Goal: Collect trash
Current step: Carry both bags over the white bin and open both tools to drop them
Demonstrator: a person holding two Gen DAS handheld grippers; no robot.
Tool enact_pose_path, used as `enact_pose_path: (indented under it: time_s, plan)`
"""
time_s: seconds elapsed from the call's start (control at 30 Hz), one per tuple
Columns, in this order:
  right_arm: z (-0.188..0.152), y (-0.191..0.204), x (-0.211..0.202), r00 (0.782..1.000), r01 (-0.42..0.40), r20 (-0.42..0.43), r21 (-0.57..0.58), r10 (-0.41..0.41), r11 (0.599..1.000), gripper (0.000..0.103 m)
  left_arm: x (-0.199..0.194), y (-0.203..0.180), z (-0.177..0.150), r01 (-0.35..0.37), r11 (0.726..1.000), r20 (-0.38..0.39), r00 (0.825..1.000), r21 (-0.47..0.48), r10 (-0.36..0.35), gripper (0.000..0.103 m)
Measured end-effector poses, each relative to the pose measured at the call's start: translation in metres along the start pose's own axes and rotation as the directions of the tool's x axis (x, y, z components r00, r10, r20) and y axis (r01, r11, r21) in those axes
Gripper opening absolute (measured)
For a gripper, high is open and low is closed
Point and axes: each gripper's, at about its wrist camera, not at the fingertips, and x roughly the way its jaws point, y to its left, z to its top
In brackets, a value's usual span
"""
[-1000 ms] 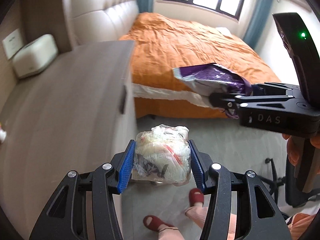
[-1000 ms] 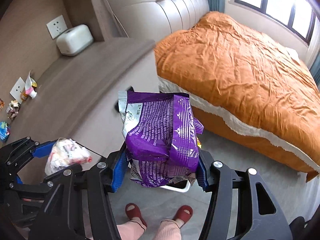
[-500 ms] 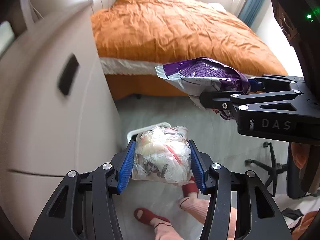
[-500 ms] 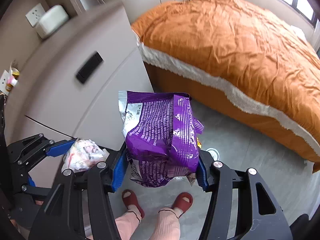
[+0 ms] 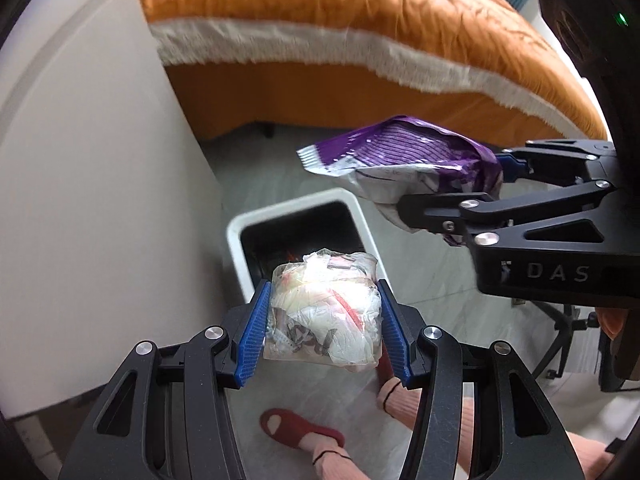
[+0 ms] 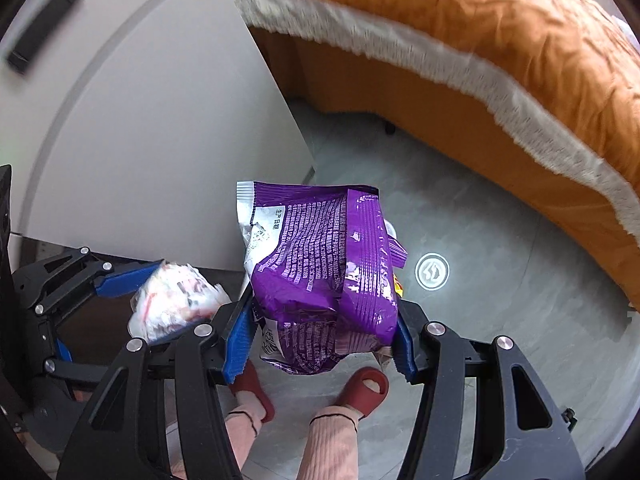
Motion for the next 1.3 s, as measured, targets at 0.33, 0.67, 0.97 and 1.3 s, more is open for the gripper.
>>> enact_pose_path:
  time_s: [0.33, 0.67, 0.97, 1.3]
  plan:
    - [-0.012, -0.026, 0.122, 0.995, 0.047, -0.085, -0.023, -0.048, 0.999, 0.096, 0.119, 0.014, -0.018, 0.02, 0.999, -0.084, 0.996, -0.038, -0.023, 0.099]
    - [-0.031, -0.039, 0.141, 0.988, 0.075, -0.133, -0.019, -0.077, 0.997, 0.099, 0.145, 0.005, -0.032, -0.054, 0.998, -0.157, 0.986, 0.028, 0.058, 0.098]
    - [-0.026, -0.035, 0.09, 0.992, 0.073, -0.102, 0.021, -0.07, 0.997, 0.099, 0.094, 0.002, -0.017, -0.042, 0.999, -0.123, 0.992, -0.017, 0.04, 0.098]
    - [-0.025, -0.023, -0.026, 0.997, 0.07, 0.022, 0.128, -0.073, 0.989, 0.099, -0.019, -0.012, -0.002, -0.056, 0.998, -0.008, 0.998, -0.017, 0.056, 0.098]
